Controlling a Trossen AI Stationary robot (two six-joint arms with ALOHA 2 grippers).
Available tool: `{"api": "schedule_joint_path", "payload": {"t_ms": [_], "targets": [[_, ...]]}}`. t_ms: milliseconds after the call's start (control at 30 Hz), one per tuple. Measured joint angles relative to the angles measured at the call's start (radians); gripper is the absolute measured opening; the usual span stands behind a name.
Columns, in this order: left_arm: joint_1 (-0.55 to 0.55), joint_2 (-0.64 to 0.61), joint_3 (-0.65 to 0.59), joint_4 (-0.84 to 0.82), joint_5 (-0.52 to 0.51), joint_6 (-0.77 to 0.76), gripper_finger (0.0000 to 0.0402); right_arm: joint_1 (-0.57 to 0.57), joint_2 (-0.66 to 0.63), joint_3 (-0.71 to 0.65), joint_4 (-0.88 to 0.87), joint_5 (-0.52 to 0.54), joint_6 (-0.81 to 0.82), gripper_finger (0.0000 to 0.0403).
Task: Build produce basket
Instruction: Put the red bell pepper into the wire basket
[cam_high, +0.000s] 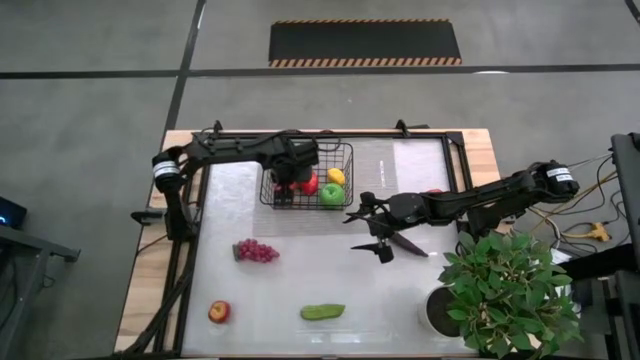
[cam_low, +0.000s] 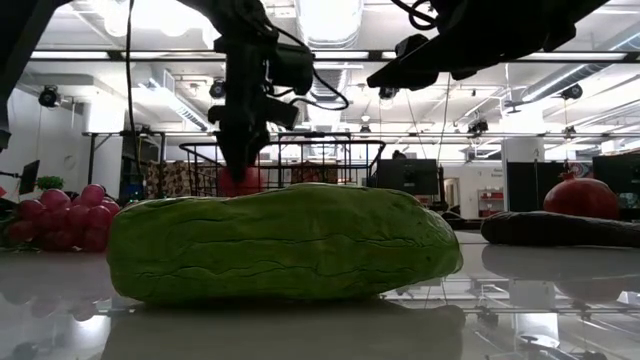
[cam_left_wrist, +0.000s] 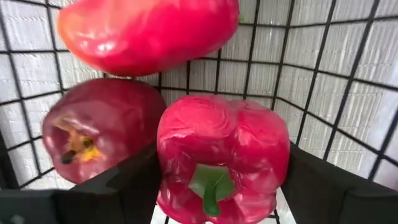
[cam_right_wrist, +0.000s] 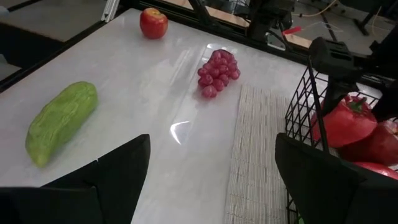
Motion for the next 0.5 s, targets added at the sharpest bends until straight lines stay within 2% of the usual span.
{"api": "schedule_joint_path", "payload": {"t_ms": [167,500], "targets": [[0.0,0.0,-0.014,0.0,0.0,0.005,0.0266,0.0,0.0,0.0,0.0,0.0,-0.001,0.0327],[0.0,0.0,-0.015,0.01,-0.009,0.0,0.032,0.0,0.0,0.0,-0.002,0.0,-0.001,0.0327]]}}
